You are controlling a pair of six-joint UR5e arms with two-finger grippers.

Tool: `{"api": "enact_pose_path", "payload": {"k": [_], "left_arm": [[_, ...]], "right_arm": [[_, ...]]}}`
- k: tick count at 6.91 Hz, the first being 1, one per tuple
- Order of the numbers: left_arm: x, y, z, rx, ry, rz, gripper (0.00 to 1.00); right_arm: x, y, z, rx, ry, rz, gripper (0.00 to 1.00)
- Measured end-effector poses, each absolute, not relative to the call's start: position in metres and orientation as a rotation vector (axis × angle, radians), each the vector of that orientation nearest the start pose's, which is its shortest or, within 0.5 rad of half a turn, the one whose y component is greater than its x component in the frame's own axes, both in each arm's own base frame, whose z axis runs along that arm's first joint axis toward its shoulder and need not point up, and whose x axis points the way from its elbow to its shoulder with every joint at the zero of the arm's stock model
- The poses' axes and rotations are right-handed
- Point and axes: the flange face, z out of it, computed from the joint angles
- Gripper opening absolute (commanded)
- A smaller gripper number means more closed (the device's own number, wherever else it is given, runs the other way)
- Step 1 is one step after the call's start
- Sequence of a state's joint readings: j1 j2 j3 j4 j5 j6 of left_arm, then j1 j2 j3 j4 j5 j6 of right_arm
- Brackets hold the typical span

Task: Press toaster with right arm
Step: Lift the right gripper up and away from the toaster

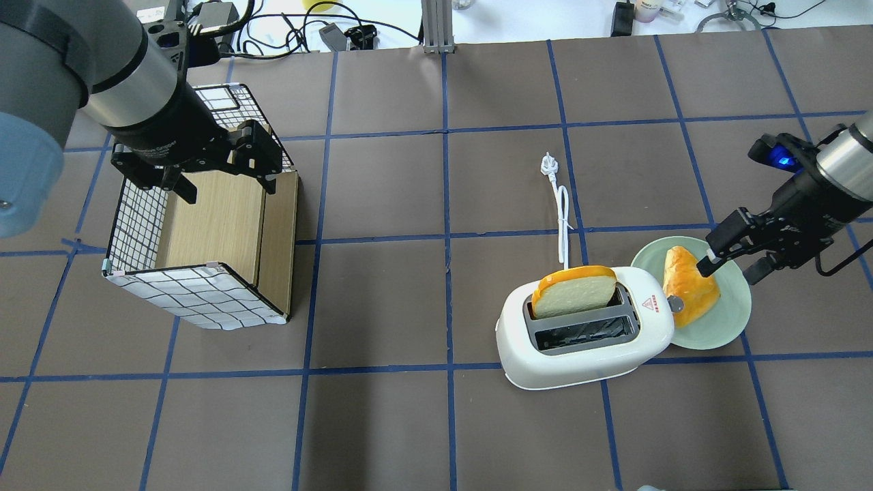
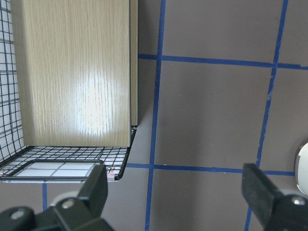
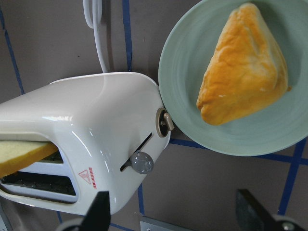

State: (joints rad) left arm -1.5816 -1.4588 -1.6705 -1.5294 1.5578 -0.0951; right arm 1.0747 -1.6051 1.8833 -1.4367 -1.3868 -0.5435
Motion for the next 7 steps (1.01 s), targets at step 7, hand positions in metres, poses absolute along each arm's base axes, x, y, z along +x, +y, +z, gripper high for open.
{"api": "enact_pose_path", "payload": {"k": [7], "left_arm": [[-0.139, -0.448, 0.496, -0.132, 3.154, -0.083, 1.00]], "right_arm": [[-0.011, -0.452, 0.479, 0.359, 3.043, 0.179, 1.00]]}}
